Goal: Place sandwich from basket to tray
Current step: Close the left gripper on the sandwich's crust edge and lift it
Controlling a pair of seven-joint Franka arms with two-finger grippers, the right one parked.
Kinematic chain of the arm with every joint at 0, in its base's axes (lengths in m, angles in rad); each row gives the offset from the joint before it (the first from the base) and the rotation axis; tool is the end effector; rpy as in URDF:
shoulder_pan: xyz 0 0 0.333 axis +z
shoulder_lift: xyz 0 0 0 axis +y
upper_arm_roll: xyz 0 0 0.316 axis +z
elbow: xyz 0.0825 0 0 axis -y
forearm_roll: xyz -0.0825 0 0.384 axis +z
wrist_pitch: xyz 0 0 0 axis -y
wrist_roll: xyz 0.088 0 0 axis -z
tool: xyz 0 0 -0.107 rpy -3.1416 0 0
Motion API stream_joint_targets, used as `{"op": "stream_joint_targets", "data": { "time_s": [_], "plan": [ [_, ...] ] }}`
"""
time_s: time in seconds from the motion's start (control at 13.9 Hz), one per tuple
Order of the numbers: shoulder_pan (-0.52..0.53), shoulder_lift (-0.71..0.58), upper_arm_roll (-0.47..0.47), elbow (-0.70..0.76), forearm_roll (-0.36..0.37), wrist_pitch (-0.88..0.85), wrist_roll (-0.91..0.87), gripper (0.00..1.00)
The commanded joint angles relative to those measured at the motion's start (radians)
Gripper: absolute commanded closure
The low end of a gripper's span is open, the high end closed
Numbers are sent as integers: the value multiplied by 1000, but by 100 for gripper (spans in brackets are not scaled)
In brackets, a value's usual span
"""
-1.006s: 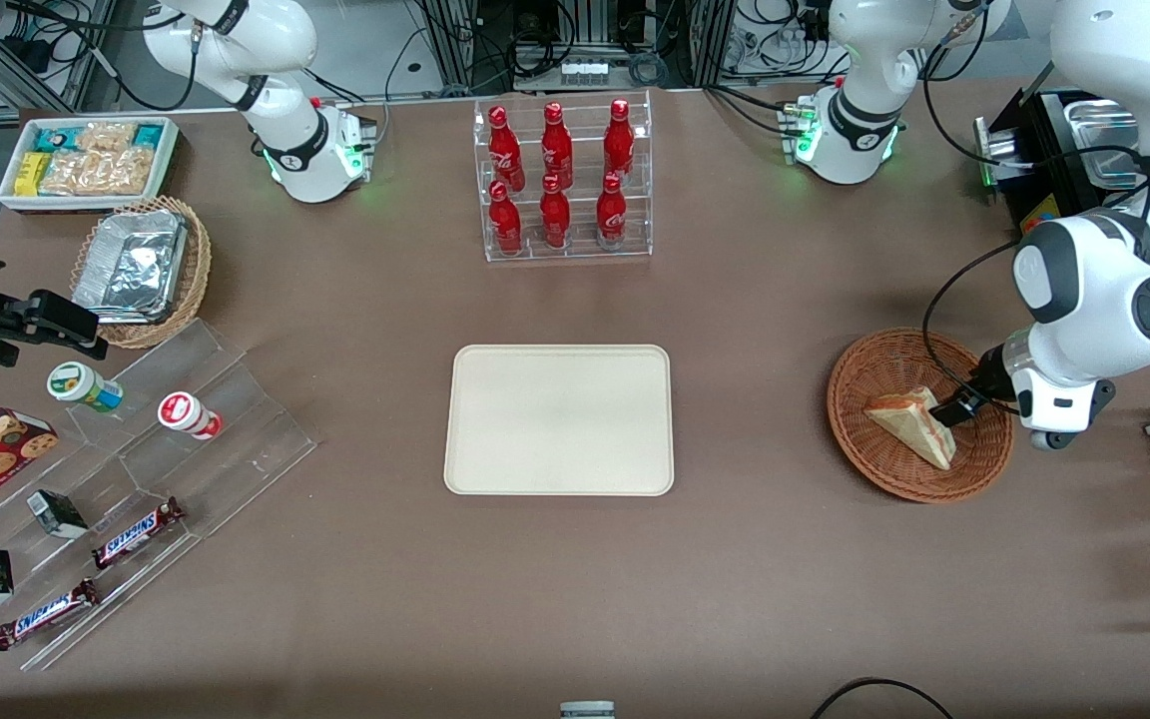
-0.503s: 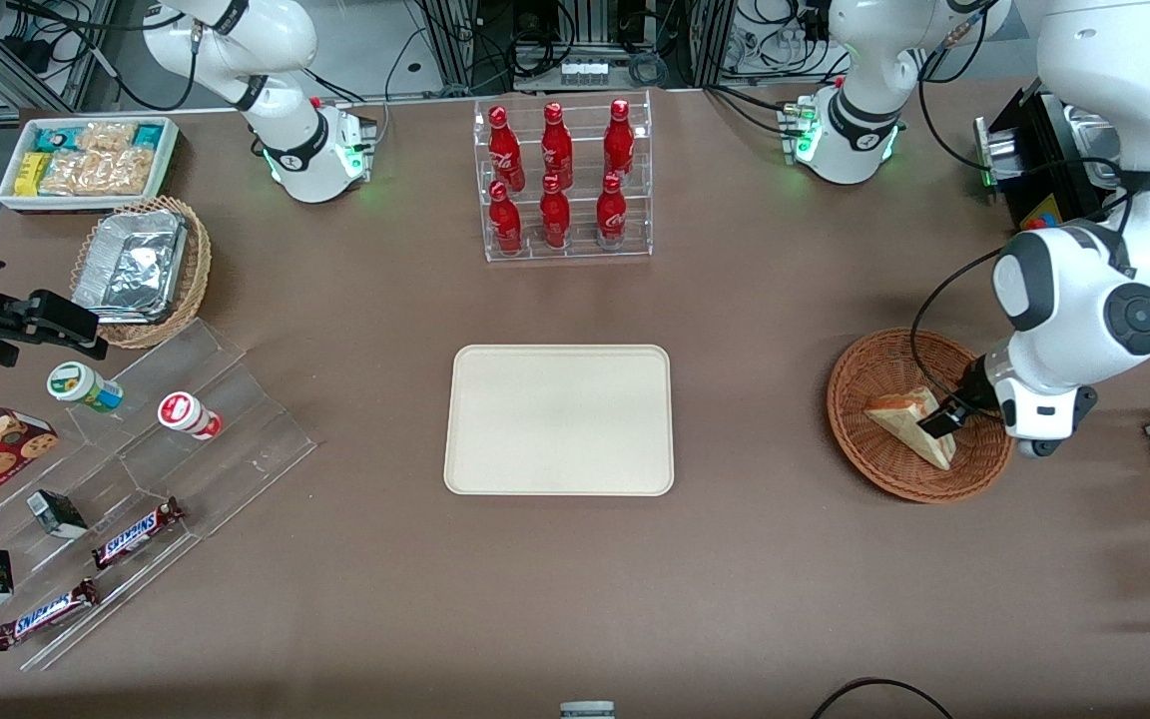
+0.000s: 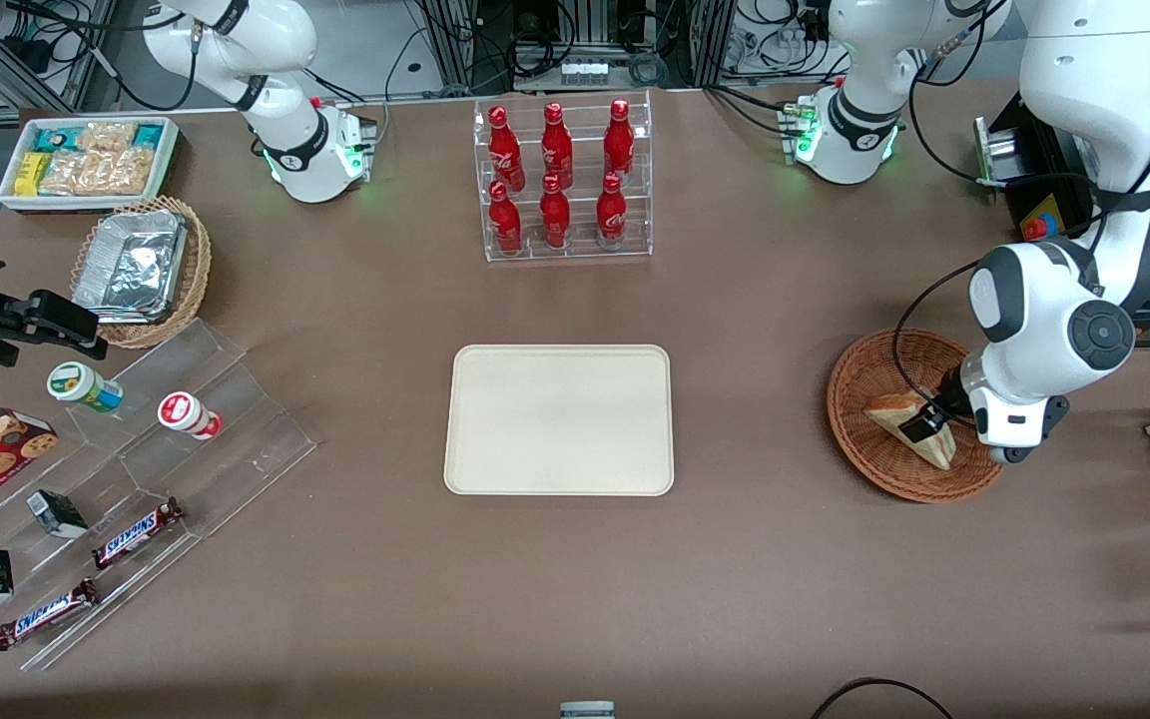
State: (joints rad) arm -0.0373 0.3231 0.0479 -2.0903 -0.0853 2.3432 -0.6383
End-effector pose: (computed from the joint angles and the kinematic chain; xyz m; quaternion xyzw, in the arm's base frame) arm 0.5760 0.0045 0.2621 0.9371 0.3467 -0.0397 0.0101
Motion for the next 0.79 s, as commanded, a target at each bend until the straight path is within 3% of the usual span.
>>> {"op": "stream_joint_targets", "data": {
  "time_s": [0.0, 0.14, 0.29, 0.43, 0.72],
  "plan": [
    [-21, 13, 4, -5, -14, 27, -15, 12],
    [-20, 13, 4, -7, -14, 25, -17, 34],
    [-19, 13, 4, -7, -14, 24, -17, 62],
    [-18, 10, 4, -1, -14, 18, -20, 78],
    [-18, -27, 6, 12, 4, -46, -17, 79]
  ]
}}
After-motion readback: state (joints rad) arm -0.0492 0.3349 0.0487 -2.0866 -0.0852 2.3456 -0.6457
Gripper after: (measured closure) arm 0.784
